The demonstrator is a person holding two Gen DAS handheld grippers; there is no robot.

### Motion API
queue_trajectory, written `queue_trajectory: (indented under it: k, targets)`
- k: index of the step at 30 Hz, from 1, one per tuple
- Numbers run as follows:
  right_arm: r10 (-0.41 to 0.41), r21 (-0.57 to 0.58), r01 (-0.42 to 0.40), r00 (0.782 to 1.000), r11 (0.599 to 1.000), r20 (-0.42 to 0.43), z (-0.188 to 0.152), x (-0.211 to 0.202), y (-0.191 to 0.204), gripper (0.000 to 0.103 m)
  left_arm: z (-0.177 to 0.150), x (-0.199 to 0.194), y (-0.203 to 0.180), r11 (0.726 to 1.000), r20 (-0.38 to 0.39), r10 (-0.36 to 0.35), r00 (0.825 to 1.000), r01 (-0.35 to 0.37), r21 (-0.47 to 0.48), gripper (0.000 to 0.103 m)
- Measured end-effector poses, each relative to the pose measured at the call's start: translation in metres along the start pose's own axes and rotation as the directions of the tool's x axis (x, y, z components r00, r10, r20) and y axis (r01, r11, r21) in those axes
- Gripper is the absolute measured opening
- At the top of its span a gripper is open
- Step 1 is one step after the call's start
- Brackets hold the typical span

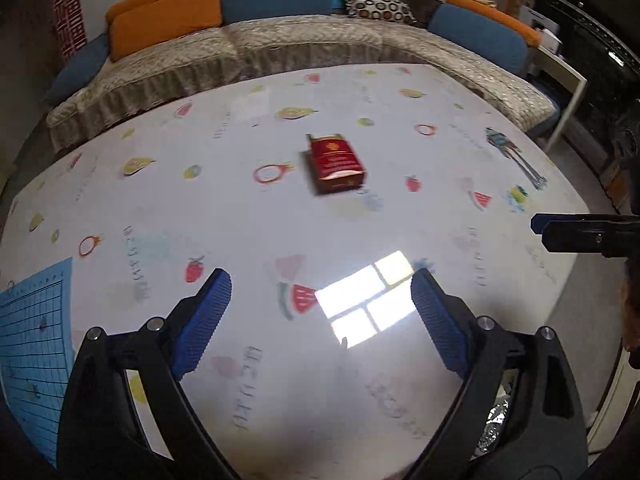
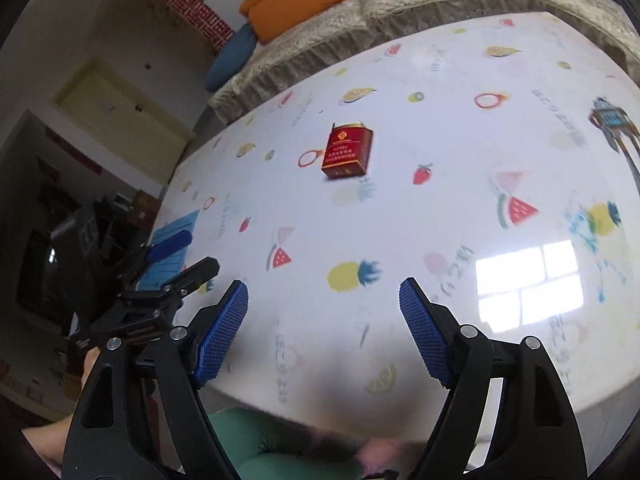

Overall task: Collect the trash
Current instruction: 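Swing both grippers back over the table, then grasp the red cigarette pack with the right gripper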

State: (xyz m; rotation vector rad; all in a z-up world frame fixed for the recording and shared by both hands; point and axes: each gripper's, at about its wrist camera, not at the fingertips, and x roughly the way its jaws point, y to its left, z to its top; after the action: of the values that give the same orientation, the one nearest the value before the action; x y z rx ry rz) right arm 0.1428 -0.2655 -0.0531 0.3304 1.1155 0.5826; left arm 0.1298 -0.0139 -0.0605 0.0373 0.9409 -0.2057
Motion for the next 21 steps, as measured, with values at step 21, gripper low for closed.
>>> queue_trajectory:
  k: [21]
  targets:
    - [-0.410, -0.136, 0.395, 0.906, 0.908, -0.102, 0.127, 0.204, 0.032, 0.060, 0.029, 0.089, 0.124, 0.975, -0.069, 0.105, 0.992, -0.116, -0.190, 0.093]
